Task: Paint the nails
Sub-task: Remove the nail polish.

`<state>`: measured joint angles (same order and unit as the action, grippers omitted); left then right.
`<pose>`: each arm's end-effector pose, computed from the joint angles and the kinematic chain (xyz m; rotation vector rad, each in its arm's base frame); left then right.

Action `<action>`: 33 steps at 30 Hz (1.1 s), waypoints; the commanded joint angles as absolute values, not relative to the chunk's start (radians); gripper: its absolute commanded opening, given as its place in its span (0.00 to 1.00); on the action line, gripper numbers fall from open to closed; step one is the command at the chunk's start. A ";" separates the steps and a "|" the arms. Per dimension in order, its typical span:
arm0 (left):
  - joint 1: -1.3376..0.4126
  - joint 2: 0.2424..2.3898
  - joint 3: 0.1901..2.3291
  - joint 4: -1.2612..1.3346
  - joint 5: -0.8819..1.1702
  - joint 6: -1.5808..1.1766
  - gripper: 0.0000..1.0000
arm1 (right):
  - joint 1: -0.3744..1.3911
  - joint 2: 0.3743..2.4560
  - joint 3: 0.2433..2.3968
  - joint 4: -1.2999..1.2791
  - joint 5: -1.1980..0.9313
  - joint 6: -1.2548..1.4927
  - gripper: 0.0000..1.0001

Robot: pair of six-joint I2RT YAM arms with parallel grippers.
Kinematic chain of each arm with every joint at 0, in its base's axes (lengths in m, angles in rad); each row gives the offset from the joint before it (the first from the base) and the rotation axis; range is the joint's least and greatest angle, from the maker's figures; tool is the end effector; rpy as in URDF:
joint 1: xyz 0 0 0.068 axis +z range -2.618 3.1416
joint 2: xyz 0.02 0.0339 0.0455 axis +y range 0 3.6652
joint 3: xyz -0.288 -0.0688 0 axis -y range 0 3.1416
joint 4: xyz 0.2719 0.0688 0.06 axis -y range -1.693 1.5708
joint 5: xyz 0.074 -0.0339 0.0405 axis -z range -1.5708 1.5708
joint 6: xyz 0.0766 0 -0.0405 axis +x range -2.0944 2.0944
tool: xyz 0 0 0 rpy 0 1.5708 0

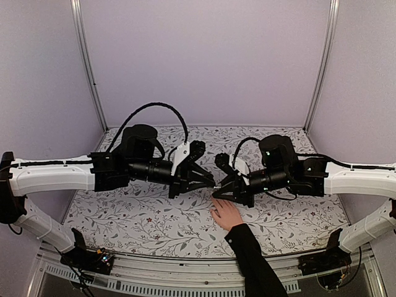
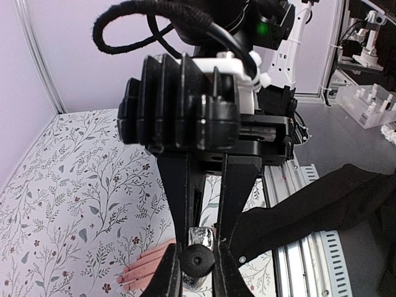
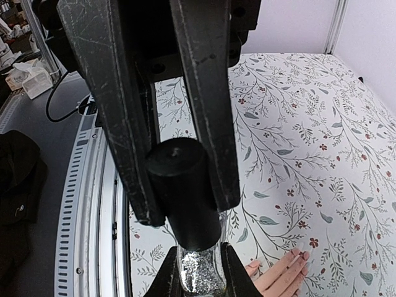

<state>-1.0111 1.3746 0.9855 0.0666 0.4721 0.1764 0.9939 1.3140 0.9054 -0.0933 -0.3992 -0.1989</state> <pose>0.1686 -0.3347 0.3033 1.3761 1.4326 -1.0018 0.1643 0.3070 0.2695 -1.4136 1.6262 0.8893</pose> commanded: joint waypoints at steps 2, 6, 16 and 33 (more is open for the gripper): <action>-1.016 1.335 0.981 0.118 0.478 0.164 0.00 | 0.989 1.324 0.908 -0.121 -0.350 -0.186 0.00; -1.010 1.333 0.979 0.134 0.478 0.135 0.00 | 0.989 1.320 0.910 -0.122 -0.336 -0.192 0.00; -0.984 1.337 0.989 0.155 0.482 0.067 0.00 | 0.988 1.319 0.908 -0.127 -0.310 -0.196 0.00; -1.033 1.273 0.939 0.139 0.477 0.293 0.00 | 0.970 1.317 0.904 -0.113 -0.385 -0.166 0.00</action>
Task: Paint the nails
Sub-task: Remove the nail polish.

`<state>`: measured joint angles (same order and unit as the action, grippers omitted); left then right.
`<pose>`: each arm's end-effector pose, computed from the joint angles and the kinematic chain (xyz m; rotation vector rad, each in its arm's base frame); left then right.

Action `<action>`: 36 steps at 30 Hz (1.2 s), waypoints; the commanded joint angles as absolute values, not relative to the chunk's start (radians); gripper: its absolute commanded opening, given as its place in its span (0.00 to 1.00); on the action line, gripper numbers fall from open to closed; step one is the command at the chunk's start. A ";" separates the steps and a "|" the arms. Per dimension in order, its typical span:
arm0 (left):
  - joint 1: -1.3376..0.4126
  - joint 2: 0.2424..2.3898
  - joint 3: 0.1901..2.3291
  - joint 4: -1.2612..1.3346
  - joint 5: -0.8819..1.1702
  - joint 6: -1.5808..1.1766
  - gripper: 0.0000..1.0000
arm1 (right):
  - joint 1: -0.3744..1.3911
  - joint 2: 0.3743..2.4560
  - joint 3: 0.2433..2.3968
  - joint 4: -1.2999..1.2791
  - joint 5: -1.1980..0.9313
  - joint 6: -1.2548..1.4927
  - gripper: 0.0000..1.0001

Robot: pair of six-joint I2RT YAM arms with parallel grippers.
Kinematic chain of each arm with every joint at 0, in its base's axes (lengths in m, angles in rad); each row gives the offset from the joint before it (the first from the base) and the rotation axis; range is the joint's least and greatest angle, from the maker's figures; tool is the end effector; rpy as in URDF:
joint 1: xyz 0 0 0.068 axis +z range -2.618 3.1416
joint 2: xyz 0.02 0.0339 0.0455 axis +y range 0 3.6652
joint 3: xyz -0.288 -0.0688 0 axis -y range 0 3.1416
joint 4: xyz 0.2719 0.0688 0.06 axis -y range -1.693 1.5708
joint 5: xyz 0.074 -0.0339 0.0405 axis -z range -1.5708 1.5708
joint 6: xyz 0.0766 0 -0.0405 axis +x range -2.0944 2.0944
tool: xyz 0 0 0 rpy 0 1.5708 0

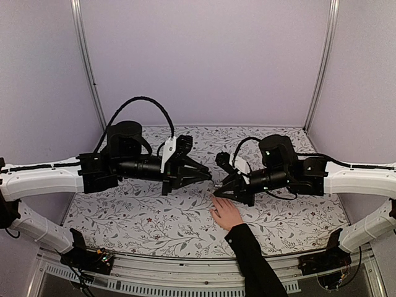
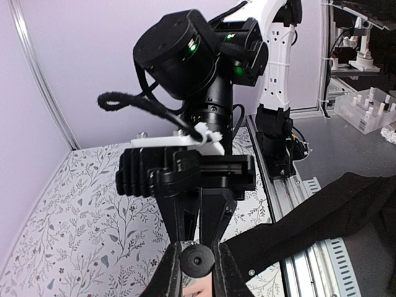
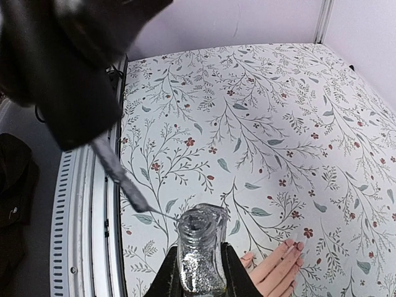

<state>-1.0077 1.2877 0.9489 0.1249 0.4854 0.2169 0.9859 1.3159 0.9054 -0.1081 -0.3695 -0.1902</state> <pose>0.1590 -0.3188 0.3262 1.3548 1.2916 -0.9893 0.1685 0.3045 0.2666 -1.3913 1.6648 0.8569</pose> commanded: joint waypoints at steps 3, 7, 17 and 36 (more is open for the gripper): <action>-1.037 1.278 0.942 0.135 0.469 0.289 0.00 | 0.969 1.313 0.904 -0.112 -0.377 -0.167 0.00; -1.038 1.285 0.945 0.133 0.468 0.278 0.00 | 0.969 1.305 0.901 -0.111 -0.380 -0.175 0.00; -1.027 1.274 0.933 0.165 0.452 0.239 0.00 | 0.970 1.298 0.888 -0.109 -0.400 -0.188 0.00; -1.023 1.310 0.940 0.168 0.467 0.223 0.00 | 0.976 1.262 0.879 -0.092 -0.449 -0.202 0.00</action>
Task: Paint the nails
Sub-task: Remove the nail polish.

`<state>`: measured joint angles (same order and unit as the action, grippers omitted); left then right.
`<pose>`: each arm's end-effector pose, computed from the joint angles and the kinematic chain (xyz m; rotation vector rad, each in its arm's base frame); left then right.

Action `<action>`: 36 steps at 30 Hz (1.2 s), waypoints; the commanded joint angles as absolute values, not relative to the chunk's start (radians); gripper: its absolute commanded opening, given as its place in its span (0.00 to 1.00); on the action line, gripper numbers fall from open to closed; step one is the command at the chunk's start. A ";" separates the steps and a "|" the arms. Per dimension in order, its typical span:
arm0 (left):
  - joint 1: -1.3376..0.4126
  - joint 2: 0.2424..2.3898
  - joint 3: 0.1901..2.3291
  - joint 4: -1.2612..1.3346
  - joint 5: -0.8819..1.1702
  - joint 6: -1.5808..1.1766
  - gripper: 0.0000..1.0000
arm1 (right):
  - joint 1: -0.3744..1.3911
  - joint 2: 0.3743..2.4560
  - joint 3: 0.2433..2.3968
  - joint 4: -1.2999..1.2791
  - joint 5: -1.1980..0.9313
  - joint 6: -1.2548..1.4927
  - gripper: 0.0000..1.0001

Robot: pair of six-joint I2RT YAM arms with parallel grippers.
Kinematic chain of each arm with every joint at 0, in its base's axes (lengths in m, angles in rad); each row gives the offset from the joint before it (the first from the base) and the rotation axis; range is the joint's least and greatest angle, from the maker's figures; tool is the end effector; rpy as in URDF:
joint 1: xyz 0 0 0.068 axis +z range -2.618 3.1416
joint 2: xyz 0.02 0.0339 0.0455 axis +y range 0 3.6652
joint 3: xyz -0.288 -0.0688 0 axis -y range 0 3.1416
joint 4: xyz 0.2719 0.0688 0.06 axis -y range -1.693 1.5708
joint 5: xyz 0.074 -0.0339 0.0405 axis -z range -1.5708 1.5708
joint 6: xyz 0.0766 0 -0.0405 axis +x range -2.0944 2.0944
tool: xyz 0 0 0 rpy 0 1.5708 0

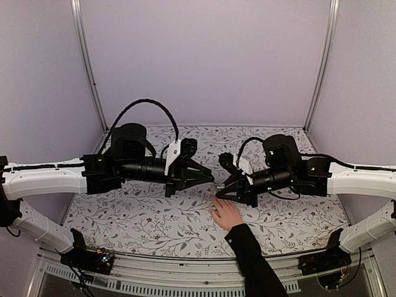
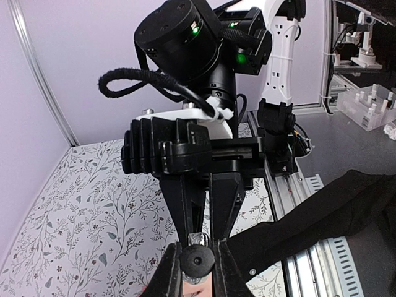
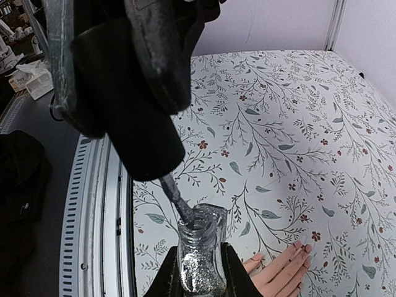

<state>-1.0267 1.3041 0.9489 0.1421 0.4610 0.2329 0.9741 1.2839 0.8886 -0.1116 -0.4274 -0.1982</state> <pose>0.1568 -0.3250 0.3229 1.3626 1.2793 -0.9702 0.1638 0.2976 0.2706 -1.4120 1.6323 0.9067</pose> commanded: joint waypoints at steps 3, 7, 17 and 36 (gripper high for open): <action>-1.024 1.310 0.941 0.170 0.468 0.219 0.00 | 0.977 1.265 0.879 -0.093 -0.449 -0.204 0.00; -1.023 1.310 0.939 0.168 0.466 0.218 0.00 | 0.980 1.271 0.881 -0.095 -0.448 -0.208 0.00; -1.024 1.322 0.946 0.160 0.445 0.219 0.00 | 0.988 1.257 0.875 -0.090 -0.448 -0.217 0.00; -1.017 1.309 0.942 0.158 0.418 0.222 0.00 | 0.988 1.258 0.867 -0.083 -0.453 -0.212 0.00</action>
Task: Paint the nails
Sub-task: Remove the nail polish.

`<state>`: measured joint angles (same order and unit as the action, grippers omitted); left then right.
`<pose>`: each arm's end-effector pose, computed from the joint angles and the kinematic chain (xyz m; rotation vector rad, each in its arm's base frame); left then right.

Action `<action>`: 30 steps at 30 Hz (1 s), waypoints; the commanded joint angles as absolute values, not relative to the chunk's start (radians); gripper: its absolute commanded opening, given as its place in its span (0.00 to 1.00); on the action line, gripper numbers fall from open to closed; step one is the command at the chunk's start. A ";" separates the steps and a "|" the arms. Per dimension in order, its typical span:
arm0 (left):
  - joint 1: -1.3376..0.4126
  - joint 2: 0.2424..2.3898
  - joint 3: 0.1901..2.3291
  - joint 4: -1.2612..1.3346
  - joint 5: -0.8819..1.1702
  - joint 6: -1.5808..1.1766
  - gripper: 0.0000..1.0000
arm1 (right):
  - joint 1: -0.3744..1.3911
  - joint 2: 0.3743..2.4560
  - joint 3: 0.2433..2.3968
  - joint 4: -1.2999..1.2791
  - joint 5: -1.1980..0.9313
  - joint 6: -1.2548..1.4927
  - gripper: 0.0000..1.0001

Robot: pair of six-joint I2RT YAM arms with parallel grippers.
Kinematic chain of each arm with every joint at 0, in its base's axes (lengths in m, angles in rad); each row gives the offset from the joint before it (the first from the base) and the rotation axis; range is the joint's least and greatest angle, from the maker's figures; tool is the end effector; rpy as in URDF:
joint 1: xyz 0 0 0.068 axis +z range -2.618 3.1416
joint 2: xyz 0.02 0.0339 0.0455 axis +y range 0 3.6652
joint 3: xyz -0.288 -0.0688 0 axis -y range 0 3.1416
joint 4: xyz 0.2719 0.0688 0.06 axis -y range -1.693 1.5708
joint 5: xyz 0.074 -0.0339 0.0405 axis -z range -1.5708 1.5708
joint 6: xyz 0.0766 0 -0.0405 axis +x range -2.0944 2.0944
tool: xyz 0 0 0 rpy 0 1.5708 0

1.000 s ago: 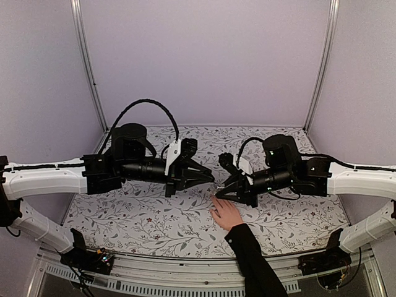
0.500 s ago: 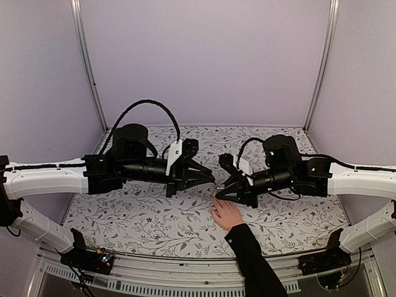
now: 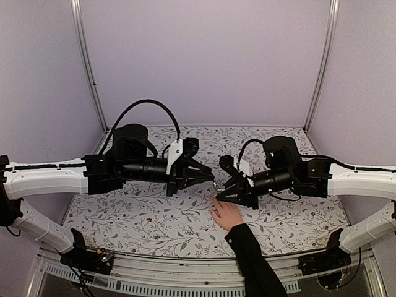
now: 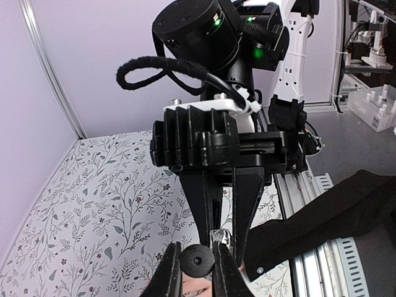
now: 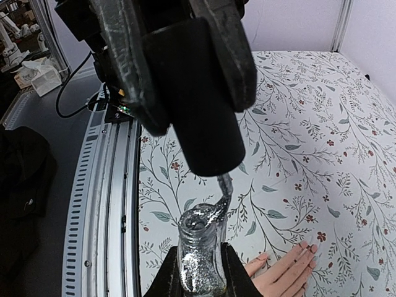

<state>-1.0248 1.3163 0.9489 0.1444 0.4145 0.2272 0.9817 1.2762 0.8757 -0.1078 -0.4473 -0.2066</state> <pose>0.1623 -0.3265 0.3187 1.3350 1.3165 -0.9317 0.1587 0.2971 0.2687 -1.4361 1.6144 0.9266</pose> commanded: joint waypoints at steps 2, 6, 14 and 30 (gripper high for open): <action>-1.018 1.302 0.937 0.168 0.433 0.222 0.00 | 0.988 1.259 0.865 -0.080 -0.445 -0.209 0.00; -1.010 1.281 0.924 0.198 0.444 0.205 0.00 | 0.988 1.258 0.862 -0.079 -0.442 -0.204 0.00; -0.969 1.258 0.909 0.221 0.443 0.165 0.00 | 0.988 1.235 0.852 -0.073 -0.448 -0.200 0.00; -0.851 1.253 0.799 0.348 0.419 -0.034 0.00 | 0.878 1.149 0.759 0.042 -0.461 -0.069 0.00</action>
<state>-0.8867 1.2579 0.8349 0.2733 0.4175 0.0460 0.9169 1.1900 0.7811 -0.0212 -0.4438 -0.1184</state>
